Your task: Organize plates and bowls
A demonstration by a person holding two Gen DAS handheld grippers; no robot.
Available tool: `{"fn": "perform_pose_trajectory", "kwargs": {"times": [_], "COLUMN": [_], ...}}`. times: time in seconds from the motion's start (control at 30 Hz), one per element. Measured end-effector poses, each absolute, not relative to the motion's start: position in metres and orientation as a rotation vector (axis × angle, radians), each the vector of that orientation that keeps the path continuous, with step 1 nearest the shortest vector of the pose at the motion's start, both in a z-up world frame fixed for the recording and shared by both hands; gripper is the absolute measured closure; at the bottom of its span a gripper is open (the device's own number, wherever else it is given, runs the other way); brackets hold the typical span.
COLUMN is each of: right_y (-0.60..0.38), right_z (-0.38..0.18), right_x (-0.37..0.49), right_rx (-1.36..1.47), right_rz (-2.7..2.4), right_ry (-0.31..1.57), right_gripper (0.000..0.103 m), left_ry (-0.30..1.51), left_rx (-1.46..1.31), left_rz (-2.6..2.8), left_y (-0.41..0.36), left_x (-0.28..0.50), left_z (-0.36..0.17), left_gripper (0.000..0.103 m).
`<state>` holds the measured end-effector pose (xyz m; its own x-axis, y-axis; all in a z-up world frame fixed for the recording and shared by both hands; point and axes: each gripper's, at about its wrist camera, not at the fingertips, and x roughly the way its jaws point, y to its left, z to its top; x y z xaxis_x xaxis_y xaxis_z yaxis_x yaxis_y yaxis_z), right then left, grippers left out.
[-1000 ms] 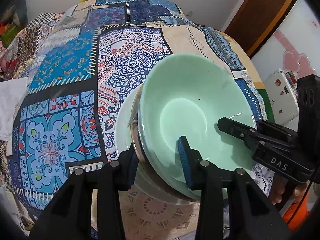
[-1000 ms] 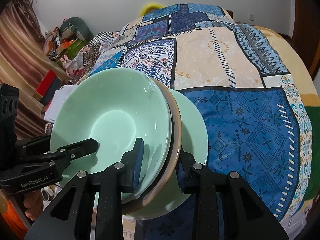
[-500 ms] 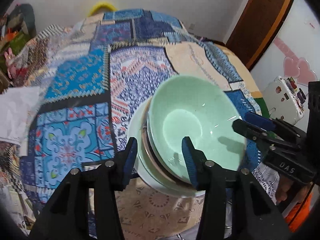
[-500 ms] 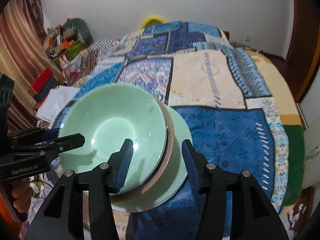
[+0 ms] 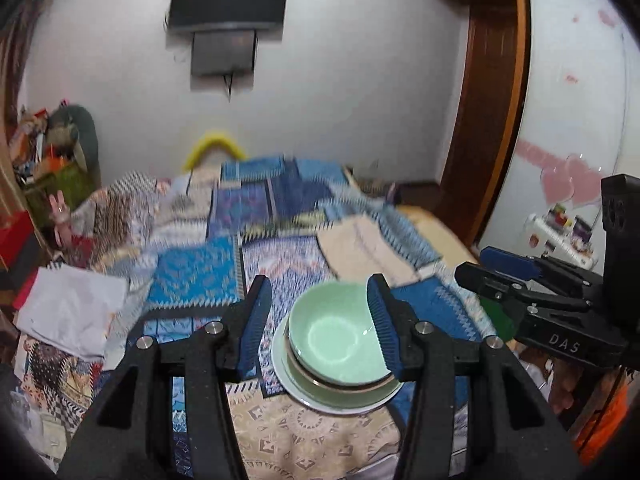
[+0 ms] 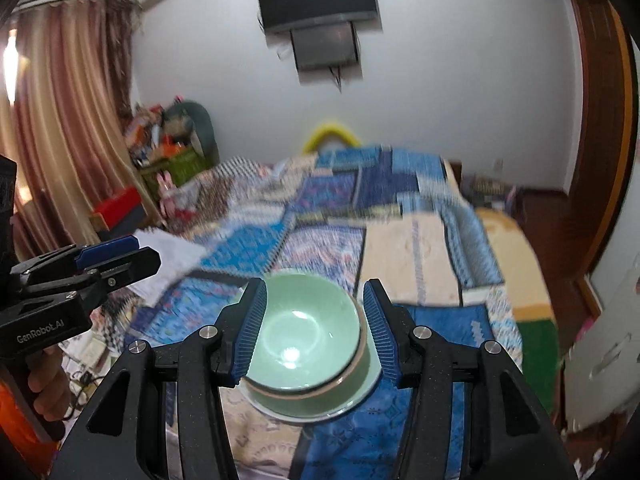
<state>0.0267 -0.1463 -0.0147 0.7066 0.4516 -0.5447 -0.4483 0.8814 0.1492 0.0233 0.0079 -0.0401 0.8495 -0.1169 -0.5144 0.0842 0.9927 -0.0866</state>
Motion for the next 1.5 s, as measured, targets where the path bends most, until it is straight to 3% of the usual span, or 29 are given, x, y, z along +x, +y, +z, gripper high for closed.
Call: {"fn": "perform_pose_trajectory", "kwargs": {"times": [0.1,0.13,0.2,0.33,0.43,0.5,0.6,1.5], "right_y": [-0.150,-0.152,-0.153,-0.156,-0.155,-0.155,-0.154,-0.158], "right_z": [0.004,0.010,0.018,0.031,0.035,0.038,0.039,0.039], "right_x": [0.012,0.007,-0.001,-0.018,-0.025,-0.031,-0.036,-0.052], "right_rx": [0.023,0.028,0.031,0.035,0.024,0.019,0.018,0.023], "right_rz": [0.512,0.515,0.523,0.521,0.516,0.513,0.504,0.506], "right_ry": [0.535,0.507,0.478,0.398,0.359,0.334,0.307,0.285], "right_gripper": [0.043,0.043,0.042,0.024,0.020,0.015,0.000,0.000], "left_ry": [0.488,0.466,0.410,0.332,0.291,0.260,0.230,0.215], "left_rx": [-0.078,-0.082,-0.083,-0.062,-0.056,-0.042,-0.028,-0.026], "left_rz": [-0.093,-0.087,-0.058,-0.025,-0.024,-0.010,-0.009,-0.015], "left_y": [0.007,0.007,0.007,0.004,0.002,0.000,-0.004,-0.008], "left_x": [0.007,0.001,-0.011,-0.031,-0.042,-0.050,-0.060,-0.070], "left_z": [-0.024,-0.019,-0.013,-0.003,0.000,0.002,0.004,0.001], "left_gripper": [0.046,0.037,0.031,0.022,0.009,0.006,0.002,0.000]}}
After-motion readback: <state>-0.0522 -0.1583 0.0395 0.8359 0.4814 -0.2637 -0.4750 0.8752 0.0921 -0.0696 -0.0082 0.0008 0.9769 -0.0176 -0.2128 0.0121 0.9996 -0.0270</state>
